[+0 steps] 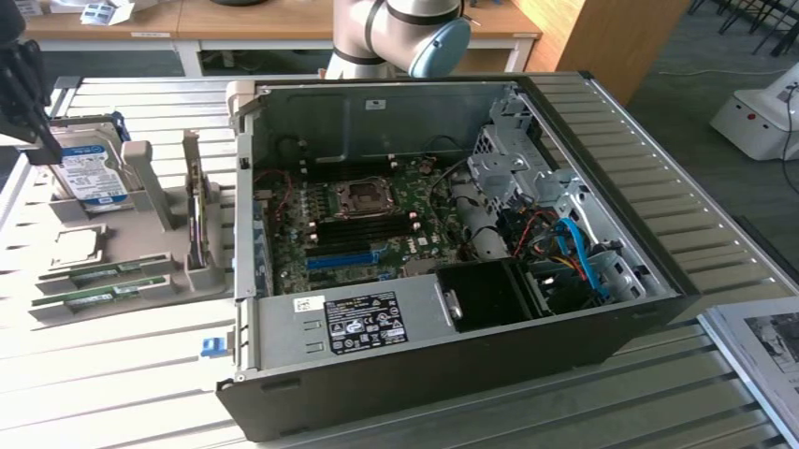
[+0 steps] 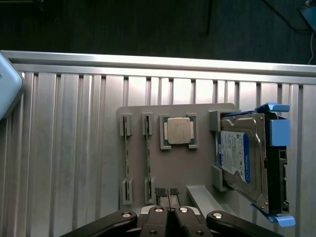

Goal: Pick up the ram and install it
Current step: 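Pick up the ram and move it above insertion slot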

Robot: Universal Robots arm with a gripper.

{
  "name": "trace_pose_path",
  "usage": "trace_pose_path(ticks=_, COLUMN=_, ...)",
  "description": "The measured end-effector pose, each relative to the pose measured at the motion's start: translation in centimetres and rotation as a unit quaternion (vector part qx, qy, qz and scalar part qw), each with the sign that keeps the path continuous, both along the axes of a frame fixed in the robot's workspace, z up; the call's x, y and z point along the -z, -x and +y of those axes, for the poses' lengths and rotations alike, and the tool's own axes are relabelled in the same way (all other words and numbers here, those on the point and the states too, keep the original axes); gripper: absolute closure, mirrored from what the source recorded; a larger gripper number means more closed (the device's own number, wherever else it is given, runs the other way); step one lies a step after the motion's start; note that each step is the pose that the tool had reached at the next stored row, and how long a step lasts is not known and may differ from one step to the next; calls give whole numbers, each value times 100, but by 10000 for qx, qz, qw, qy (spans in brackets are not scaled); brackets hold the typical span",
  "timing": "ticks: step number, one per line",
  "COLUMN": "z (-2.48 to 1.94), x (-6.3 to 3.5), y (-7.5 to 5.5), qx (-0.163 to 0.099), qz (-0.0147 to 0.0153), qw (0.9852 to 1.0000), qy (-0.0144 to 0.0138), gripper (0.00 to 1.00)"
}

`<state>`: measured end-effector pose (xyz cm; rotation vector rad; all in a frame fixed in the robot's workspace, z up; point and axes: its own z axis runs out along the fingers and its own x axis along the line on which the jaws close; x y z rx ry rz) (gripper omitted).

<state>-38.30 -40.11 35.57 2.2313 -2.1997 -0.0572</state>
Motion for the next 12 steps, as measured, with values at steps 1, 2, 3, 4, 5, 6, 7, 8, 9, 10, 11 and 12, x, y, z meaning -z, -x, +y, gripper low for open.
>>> trace_pose_path(ticks=1, z=0, x=15, y=0, qx=0, qz=1, qw=10000, qy=1, gripper=90)
trace_pose_path(ticks=2, z=0, x=31, y=0, qx=0, qz=0, qw=10000, qy=0, gripper=90)
trace_pose_path(ticks=3, z=0, x=45, y=0, qx=0, qz=0, qw=10000, qy=0, gripper=90)
trace_pose_path(ticks=4, z=0, x=58, y=0, qx=0, qz=0, qw=10000, qy=0, gripper=90)
trace_pose_path(ticks=5, z=0, x=70, y=0, qx=0, qz=1, qw=10000, qy=1, gripper=90)
trace_pose_path(ticks=6, z=0, x=82, y=0, qx=0, qz=0, qw=10000, qy=0, gripper=90)
trace_pose_path(ticks=7, z=0, x=94, y=0, qx=0, qz=0, qw=10000, qy=0, gripper=90)
trace_pose_path(ticks=8, z=0, x=106, y=0, qx=0, qz=0, qw=10000, qy=0, gripper=90)
trace_pose_path(ticks=9, z=0, x=117, y=0, qx=0, qz=1, qw=10000, qy=1, gripper=90)
trace_pose_path(ticks=10, z=0, x=128, y=0, qx=0, qz=0, qw=10000, qy=1, gripper=90)
trace_pose_path(ticks=11, z=0, x=139, y=0, qx=0, qz=1, qw=10000, qy=0, gripper=90)
trace_pose_path(ticks=12, z=0, x=150, y=0, qx=0, qz=0, qw=10000, qy=0, gripper=90)
